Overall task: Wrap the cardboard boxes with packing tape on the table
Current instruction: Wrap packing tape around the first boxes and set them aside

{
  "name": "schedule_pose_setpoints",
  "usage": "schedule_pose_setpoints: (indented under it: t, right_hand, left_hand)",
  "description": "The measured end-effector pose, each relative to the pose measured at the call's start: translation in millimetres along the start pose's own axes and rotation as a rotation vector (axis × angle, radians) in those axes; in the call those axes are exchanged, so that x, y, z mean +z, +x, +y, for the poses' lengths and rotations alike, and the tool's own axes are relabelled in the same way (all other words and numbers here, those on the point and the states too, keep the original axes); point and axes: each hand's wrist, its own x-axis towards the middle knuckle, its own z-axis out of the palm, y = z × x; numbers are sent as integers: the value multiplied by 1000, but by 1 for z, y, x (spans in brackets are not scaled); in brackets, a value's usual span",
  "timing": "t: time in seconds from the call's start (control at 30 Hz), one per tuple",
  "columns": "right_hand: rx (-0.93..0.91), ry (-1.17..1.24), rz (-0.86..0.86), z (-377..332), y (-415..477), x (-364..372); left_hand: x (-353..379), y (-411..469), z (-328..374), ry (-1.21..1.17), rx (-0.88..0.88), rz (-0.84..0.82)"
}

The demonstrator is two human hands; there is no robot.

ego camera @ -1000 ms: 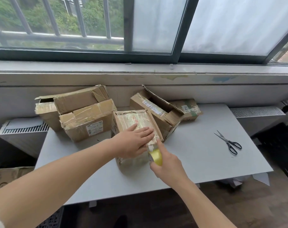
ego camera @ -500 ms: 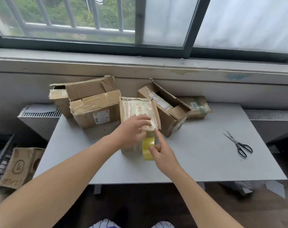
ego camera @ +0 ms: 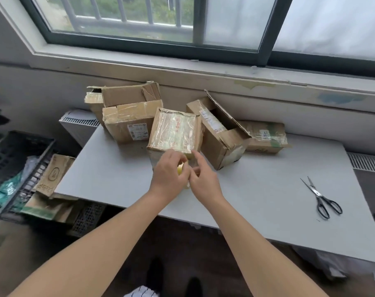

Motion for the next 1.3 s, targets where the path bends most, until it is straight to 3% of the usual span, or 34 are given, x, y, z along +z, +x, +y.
schedule_pose_setpoints:
  t: [0.23, 0.37, 0.53, 0.8, 0.97, 1.17, 1.3]
  right_hand:
    - [22, -8, 161, 30, -4, -66]
    - [104, -168, 285, 62, -13, -124]
    - [353, -251, 348, 119, -25, -182]
    - [525, -435, 455, 207, -49, -257]
    - [636, -611, 436, 265, -37, -295]
    - [619, -802, 299, 304, -4, -297]
    - [695, -828, 416, 306, 8, -299]
  left_hand:
    - [20, 11, 47, -51, 158, -151]
    - [51, 17, 67, -113, 99, -279]
    - [112, 21, 109, -203, -25, -554]
    - [232, 12, 154, -332, -217, -969]
    - [289, 9, 158, -370, -300, -1013]
    - [328, 15, 161, -362, -337, -1042]
    - [323, 20, 148, -427, -405, -1041]
